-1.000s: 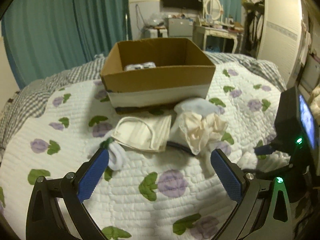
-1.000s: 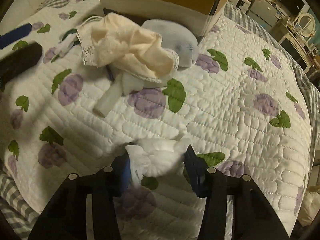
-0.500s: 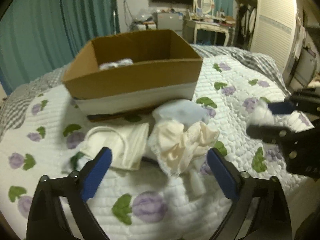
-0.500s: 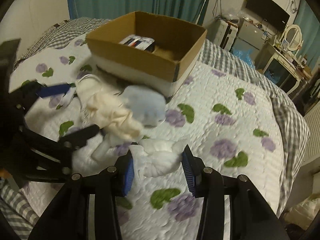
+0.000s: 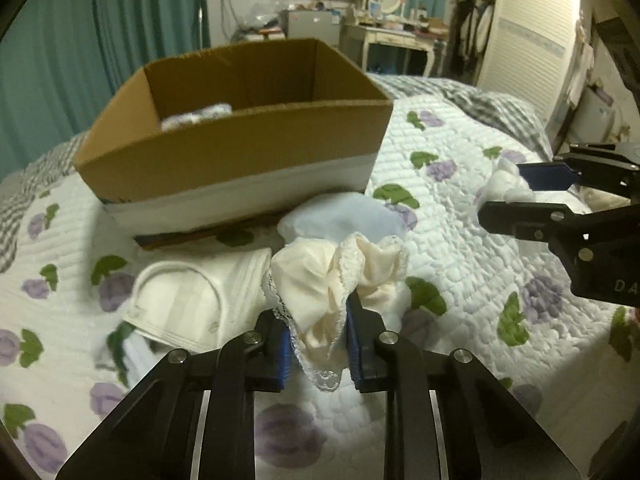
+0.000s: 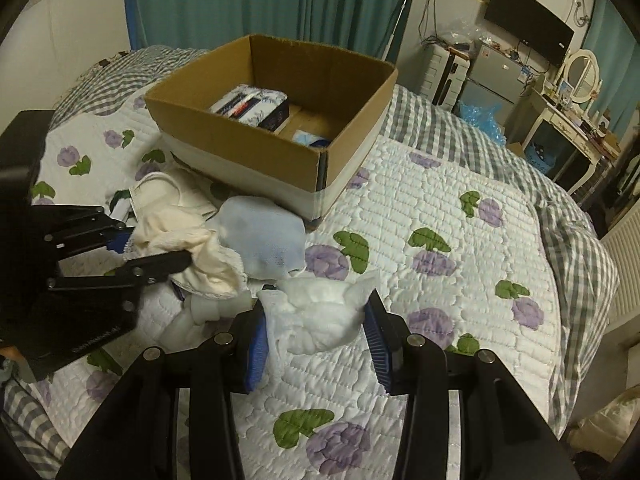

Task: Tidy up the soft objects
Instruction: 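Lower both held cloths into the box and open both tools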

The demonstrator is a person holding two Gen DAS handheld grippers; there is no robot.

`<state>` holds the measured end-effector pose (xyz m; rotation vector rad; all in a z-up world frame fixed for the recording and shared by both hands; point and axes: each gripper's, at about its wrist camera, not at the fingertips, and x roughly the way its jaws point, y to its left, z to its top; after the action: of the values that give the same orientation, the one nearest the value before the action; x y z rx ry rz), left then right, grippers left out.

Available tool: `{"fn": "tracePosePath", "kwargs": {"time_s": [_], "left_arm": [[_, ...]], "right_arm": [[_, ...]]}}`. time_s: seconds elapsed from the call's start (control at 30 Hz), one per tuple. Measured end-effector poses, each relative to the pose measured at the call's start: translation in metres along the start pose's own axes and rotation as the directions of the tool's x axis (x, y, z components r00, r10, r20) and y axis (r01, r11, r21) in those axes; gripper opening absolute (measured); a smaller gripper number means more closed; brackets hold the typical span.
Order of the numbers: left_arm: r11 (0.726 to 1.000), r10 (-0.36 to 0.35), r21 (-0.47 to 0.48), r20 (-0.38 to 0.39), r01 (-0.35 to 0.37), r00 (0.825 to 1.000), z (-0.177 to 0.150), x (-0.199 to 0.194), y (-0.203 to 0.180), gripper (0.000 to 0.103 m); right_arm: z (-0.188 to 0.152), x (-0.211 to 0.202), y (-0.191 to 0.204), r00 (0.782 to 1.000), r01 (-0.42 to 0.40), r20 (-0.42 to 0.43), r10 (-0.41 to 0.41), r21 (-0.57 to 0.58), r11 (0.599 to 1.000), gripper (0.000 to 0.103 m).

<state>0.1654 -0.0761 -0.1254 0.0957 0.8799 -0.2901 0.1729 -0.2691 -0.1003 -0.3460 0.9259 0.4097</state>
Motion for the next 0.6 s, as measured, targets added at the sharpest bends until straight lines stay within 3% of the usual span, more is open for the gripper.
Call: {"fn": "tracePosePath", "kwargs": {"time_s": [0.3,0.6], "left_arm": [[0.998,0.039,0.04,0.109,-0.044,0.993,0.024,-0.067,0.003,0.021],[0.991,0.118,0.034,0.256,-0.131,0.959,0.078,-0.127,0.03,0.021]], "right_arm": [[0.02,-0.054,0.012,0.995,0.039,0.09,-0.038,-0.016,0.999,0.043],[0.079,-0.105,0.026,0.969,0.06,0.24,-0.051,-0.033,0.998,0.043]]}}
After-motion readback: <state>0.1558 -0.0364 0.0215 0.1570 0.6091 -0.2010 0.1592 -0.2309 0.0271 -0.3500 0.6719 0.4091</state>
